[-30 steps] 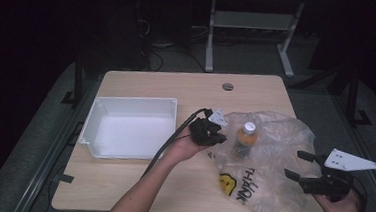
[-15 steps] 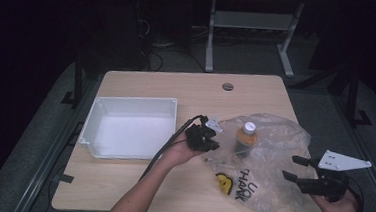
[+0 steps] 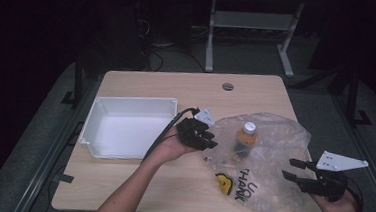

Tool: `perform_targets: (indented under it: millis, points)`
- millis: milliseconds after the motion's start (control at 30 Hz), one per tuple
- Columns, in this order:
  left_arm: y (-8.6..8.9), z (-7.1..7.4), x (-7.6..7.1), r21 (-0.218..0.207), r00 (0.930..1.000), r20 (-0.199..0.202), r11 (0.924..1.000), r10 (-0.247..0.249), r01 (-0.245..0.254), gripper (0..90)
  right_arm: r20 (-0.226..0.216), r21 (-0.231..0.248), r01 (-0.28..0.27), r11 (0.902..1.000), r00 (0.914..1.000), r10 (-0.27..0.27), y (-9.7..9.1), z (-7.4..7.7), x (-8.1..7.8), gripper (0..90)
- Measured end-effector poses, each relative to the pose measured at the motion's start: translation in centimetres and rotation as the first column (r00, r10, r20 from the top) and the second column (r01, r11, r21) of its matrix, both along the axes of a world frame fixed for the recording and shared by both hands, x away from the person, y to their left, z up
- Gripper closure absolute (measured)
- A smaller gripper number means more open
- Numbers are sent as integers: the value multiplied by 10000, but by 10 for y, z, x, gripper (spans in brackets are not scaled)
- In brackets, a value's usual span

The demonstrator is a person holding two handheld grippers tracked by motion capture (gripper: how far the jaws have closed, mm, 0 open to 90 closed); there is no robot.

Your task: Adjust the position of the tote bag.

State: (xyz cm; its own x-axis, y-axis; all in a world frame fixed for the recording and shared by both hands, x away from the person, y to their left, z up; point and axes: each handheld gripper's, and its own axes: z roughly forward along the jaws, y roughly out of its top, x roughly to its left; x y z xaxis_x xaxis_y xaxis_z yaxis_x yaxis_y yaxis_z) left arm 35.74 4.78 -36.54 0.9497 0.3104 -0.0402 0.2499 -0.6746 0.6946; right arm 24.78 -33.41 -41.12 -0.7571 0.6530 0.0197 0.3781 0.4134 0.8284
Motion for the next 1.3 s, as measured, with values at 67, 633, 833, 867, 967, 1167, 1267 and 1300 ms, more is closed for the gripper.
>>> perform_targets:
  millis: [67, 633, 833, 867, 967, 1167, 1267, 1300]
  points:
    - [-1, 9, -1, -75, 9998, 61, 9998, -180, 181, 620, -12, 19, -47, 10000, 10000, 47, 0, 0, 0, 480]
    - [-55, 23, 15, 31, 9972, 516, 9985, -546, 545, 440, 150, 157, -215, 9996, 9997, 213, -1, 2, -3, 509]
    - [-61, 15, 18, 82, 9969, 395, 9976, -686, 683, 712, 293, 299, -192, 9994, 9994, 184, -4, 4, -4, 513]
    - [-61, 15, 19, 139, 9962, 428, 9970, -765, 760, 758, 286, 298, -212, 9993, 9994, 204, -4, 4, -4, 513]
    - [-60, 15, 19, 188, 9962, 466, 9972, -735, 727, 862, 336, 249, -233, 9994, 9992, 225, -4, 4, -4, 513]
    - [-54, 12, 19, 324, 9978, 500, 9986, -431, 415, 898, 305, 238, -234, 9994, 9993, 227, -3, 4, -4, 514]
    - [-50, 7, 20, 429, 9987, 418, 9987, -279, 261, 899, 311, 198, -263, 9995, 9992, 257, -3, 3, -4, 517]
    - [-47, 0, 20, 448, 9993, 364, 9990, -61, 45, 899, 250, 175, -280, 9995, 9993, 276, -2, 2, -4, 519]
